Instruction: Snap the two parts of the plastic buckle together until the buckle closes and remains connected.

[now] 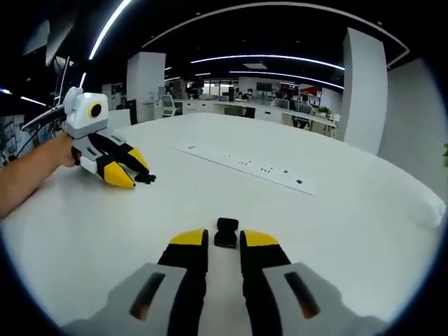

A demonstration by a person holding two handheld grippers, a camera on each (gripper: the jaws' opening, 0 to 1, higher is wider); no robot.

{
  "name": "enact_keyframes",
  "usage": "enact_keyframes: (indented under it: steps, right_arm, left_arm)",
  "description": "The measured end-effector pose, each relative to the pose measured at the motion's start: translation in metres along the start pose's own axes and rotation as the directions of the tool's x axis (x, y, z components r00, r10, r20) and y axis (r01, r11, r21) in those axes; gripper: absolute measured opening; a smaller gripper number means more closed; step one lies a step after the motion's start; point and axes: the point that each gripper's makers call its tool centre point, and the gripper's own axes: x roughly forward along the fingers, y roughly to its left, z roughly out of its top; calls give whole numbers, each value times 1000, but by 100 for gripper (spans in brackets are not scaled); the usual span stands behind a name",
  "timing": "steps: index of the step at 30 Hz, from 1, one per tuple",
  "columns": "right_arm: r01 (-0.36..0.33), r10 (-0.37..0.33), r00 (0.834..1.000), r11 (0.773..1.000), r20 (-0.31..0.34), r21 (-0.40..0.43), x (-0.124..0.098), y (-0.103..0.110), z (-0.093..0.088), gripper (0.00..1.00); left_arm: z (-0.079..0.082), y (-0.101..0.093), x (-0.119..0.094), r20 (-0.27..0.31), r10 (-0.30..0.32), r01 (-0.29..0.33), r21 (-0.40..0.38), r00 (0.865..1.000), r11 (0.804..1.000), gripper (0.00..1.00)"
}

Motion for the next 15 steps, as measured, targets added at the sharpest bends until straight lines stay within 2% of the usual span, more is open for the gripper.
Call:
enact_keyframes:
  steps: [11,15]
  right_arm:
    - [-1,1,1000,1000,3,4,0,2,0,15]
    - [5,-5,1000,1000,8,6,-1,3,0,18]
  left_arm:
    - [-2,7,6,-12,25,-25,6,1000,1000,19]
    - [-2,6,7,-11,24,-24,4,1000,1000,19]
